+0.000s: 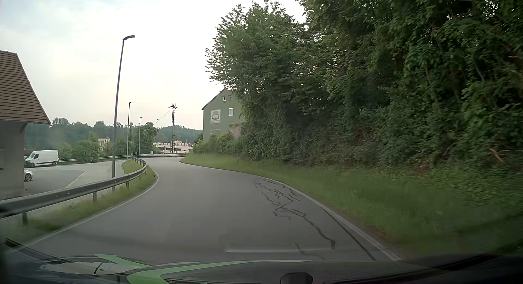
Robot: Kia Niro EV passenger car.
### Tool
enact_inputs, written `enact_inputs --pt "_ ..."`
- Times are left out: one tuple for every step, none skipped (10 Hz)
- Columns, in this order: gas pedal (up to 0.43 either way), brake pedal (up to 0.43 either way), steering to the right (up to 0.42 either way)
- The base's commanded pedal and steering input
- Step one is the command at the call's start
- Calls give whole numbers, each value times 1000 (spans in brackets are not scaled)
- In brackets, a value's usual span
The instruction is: Follow the waypoints while adhering to traffic rules and regulations
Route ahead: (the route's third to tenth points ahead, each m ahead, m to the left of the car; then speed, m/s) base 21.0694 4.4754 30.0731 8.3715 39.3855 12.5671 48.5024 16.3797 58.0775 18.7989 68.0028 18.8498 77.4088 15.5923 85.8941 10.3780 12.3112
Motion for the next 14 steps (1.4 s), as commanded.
enact_inputs --pt "0 0 -59" --pt "0 0 -59" --pt "0 0 -60" --pt "0 0 -63" --pt "0 0 -68" --pt "0 0 -71" --pt "0 0 -74" --pt "0 0 -77" --pt "0 0 -79" --pt "0 0 -80" --pt "0 0 -80" --pt "0 0 -80" --pt "20 0 -80" --pt "28 0 -80"
